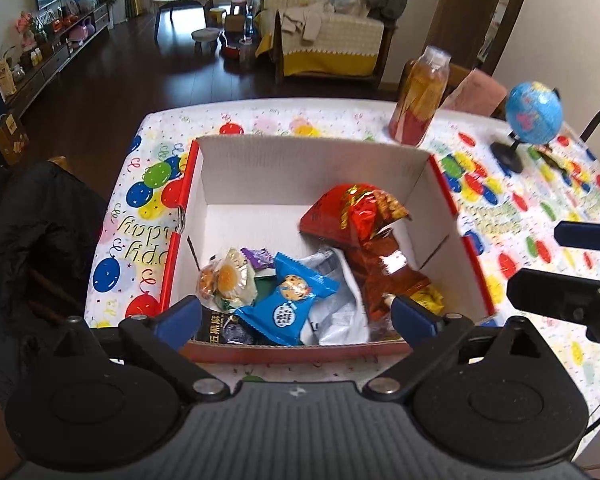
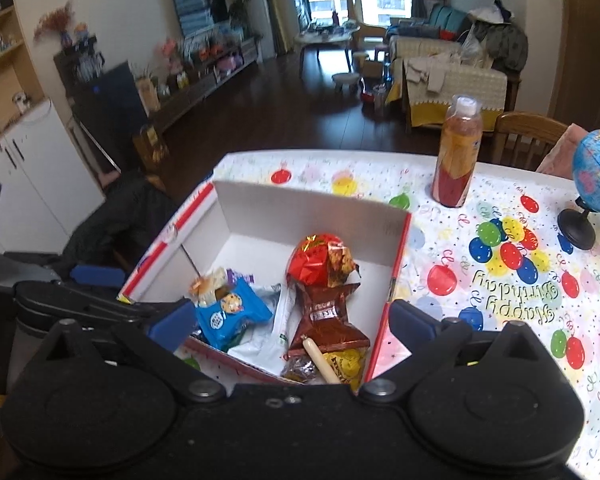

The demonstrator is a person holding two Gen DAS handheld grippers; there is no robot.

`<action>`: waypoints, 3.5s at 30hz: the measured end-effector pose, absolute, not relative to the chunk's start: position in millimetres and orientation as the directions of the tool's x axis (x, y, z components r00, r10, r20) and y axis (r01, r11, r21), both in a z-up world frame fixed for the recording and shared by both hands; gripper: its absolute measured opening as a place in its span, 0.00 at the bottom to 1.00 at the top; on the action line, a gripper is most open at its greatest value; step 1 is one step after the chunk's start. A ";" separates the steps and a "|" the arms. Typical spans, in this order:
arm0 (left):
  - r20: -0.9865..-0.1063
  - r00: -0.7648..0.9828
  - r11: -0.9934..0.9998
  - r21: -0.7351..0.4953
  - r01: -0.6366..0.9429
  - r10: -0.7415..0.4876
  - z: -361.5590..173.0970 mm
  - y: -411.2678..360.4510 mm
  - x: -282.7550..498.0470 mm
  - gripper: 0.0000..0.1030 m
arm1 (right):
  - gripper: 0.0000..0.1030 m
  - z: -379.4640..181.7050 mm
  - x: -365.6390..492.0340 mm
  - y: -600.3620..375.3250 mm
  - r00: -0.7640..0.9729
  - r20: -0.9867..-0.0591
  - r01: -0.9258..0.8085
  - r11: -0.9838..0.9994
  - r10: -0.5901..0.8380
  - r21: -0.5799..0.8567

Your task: Organize snacks

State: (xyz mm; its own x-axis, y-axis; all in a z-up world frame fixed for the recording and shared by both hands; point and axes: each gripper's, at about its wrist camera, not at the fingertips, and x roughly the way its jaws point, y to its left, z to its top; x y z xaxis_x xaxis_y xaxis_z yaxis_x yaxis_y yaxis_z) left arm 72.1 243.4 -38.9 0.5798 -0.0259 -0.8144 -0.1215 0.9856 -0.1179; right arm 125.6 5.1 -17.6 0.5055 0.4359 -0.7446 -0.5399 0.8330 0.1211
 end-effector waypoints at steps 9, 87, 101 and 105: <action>-0.787 0.616 0.981 -0.101 -0.168 0.025 -19.0 238.9 43.3 0.99 | 1.00 -5.7 91.5 -9.5 0.585 -0.675 -0.539 0.837 0.450 0.090; -0.740 0.669 0.979 -0.073 -0.188 0.074 -6.4 200.4 3.5 0.99 | 1.00 -18.2 46.2 -34.2 0.742 -0.597 -0.326 0.942 0.306 0.078; -0.746 0.663 0.975 -0.090 -0.202 0.069 -7.3 200.3 1.2 0.99 | 1.00 -18.4 45.4 -34.3 0.742 -0.600 -0.321 0.944 0.301 0.077; -0.745 0.665 0.974 -0.105 -0.201 0.057 -7.4 202.3 -0.8 0.99 | 1.00 -21.1 39.8 -36.5 0.743 -0.602 -0.312 0.947 0.293 0.076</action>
